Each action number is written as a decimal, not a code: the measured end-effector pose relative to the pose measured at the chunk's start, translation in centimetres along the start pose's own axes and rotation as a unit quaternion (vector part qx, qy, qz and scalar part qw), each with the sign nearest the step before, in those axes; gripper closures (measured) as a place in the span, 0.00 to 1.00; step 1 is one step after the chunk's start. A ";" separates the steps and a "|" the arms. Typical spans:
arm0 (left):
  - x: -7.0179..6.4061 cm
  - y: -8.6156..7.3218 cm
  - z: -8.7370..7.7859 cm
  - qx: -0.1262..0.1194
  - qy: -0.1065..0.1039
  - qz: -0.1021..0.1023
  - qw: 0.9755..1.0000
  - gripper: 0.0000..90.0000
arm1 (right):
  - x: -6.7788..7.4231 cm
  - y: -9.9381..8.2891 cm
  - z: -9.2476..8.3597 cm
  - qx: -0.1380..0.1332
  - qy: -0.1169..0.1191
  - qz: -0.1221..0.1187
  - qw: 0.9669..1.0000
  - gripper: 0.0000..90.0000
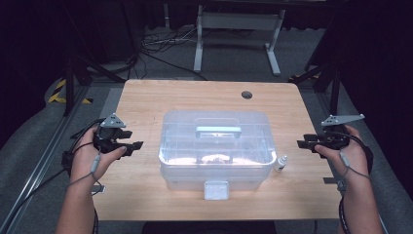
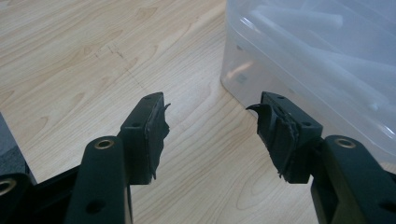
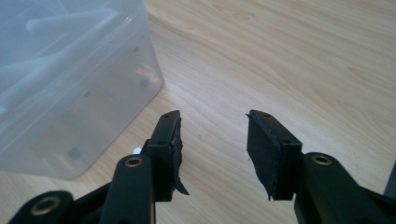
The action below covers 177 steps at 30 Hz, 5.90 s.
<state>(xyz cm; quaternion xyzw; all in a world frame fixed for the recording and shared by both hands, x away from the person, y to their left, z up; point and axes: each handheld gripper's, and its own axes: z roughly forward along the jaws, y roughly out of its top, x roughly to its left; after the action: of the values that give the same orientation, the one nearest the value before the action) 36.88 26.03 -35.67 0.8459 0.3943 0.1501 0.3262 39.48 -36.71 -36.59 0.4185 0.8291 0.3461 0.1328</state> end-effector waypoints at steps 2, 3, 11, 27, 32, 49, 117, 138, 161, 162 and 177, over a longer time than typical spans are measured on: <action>-0.2 0.0 -0.1 -0.003 -0.005 -0.004 1.000 0.47 | 0.1 0.1 -0.1 0.001 0.001 -0.001 1.000 0.65; -0.2 0.1 -0.3 -0.007 -0.002 0.001 1.000 0.47 | 0.2 0.1 -0.1 0.002 0.003 0.000 1.000 0.66; -0.4 0.2 -0.5 -0.016 -0.006 -0.002 1.000 0.48 | 0.4 0.3 -0.3 -0.008 0.007 -0.008 1.000 0.66; -1.2 0.7 -1.4 -0.025 -0.017 0.003 1.000 0.49 | 2.0 1.7 -1.2 -0.033 0.034 -0.031 0.998 0.66; -1.4 0.7 -1.8 -0.032 -0.020 0.005 0.999 0.49 | 2.6 2.5 -1.5 -0.041 0.043 -0.042 0.997 0.67; -0.9 0.4 -1.7 -0.027 -0.020 -0.001 0.999 0.49 | 6.7 8.1 -2.1 -0.037 0.088 -0.117 0.989 0.68; -1.0 0.5 -1.5 -0.025 -0.026 0.001 0.999 0.48 | 17.9 16.1 5.8 0.038 0.125 -0.322 0.938 0.83; -1.4 -0.9 -2.4 -0.026 -0.016 -0.006 1.000 0.48 | 16.5 19.0 5.8 0.048 0.130 -0.307 0.941 0.81; -2.2 -1.0 -2.3 -0.037 -0.025 0.004 0.999 0.50 | 14.0 22.2 6.8 0.046 0.141 -0.276 0.950 0.79; -2.2 -1.0 -2.3 -0.039 -0.026 0.004 0.999 0.50 | 13.9 22.4 6.9 0.046 0.140 -0.272 0.951 0.79; -2.3 -0.9 -2.5 -0.045 -0.033 0.008 0.998 0.50 | 12.6 24.0 8.0 0.047 0.134 -0.258 0.956 0.78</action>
<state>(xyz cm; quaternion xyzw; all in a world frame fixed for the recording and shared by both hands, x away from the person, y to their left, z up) 33.61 25.83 -34.45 0.8378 0.3694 0.1422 0.3760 50.28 -13.26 -25.08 0.1463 0.9343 0.3136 0.0851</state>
